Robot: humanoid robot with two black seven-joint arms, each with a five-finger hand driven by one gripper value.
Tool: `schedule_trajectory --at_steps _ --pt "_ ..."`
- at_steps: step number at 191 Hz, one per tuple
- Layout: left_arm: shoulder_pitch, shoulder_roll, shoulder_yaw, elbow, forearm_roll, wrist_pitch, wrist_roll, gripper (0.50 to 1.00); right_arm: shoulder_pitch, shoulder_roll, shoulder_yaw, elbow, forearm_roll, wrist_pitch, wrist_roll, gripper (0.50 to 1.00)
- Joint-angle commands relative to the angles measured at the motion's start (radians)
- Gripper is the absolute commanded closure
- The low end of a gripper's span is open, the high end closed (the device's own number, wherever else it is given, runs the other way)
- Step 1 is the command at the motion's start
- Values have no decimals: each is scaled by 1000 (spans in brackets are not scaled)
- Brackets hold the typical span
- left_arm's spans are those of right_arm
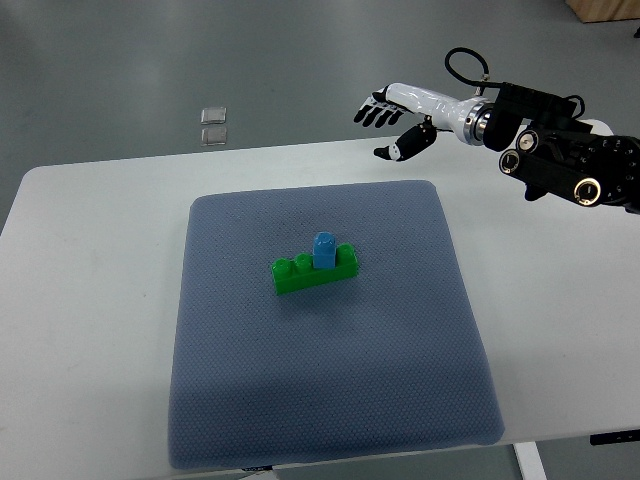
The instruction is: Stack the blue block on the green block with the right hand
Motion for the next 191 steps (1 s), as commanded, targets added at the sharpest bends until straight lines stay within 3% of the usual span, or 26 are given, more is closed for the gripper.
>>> schedule_trajectory --at_steps 1,32,46,53,68,126,191 --pt "0 0 0 0 0 0 0 500 -80 6 112 -2 79 -38 -49 779" --pt "0 0 0 0 0 0 0 500 -177 21 293 -8 93 -44 -75 734" --pt "0 0 0 0 -1 0 0 500 -226 45 364 -20 96 -45 -75 679" --pt "0 0 0 0 0 0 0 500 -247 55 402 -31 106 -49 -75 611" --pt "0 0 0 0 0 0 0 500 -293 62 478 -39 135 -68 -75 585" --pt "0 0 0 0 0 0 0 500 -476 116 742 -43 165 -190 -64 583" --pt "0 0 0 0 0 0 0 500 -551 177 910 -28 167 -197 -63 583"
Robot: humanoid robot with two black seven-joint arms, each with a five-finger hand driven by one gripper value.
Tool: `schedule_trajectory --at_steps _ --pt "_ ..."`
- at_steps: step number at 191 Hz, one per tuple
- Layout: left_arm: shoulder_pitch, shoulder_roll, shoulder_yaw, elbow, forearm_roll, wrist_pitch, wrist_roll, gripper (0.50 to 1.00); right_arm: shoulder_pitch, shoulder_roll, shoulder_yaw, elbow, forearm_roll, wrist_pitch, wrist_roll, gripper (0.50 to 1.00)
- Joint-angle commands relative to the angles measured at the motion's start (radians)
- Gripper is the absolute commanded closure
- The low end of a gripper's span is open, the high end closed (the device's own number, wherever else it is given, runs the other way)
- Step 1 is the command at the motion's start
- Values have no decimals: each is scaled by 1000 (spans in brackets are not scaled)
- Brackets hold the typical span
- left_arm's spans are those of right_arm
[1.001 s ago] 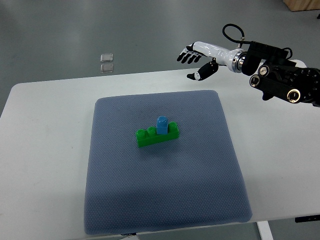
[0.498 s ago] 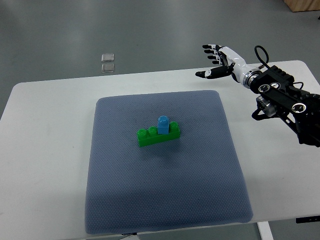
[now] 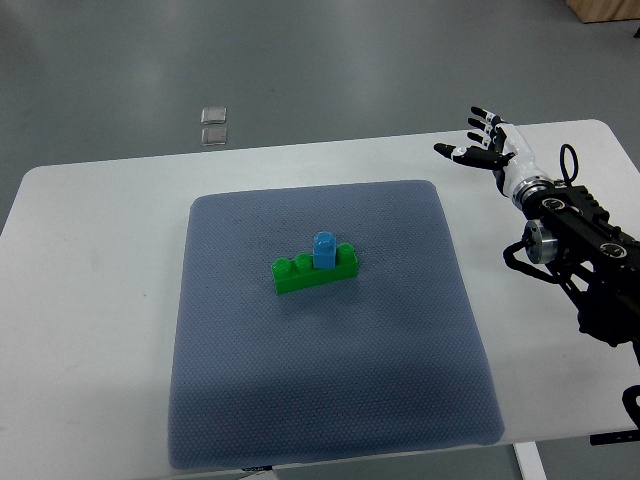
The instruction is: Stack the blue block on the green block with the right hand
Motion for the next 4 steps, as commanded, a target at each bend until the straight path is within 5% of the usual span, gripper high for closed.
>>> schedule_trajectory --at_steps 1,4 --pt "0 0 0 0 1 0 0 500 -14 17 21 5 0 0 1 583" --pt "0 0 0 0 1 0 0 500 -17 18 24 5 0 0 1 583"
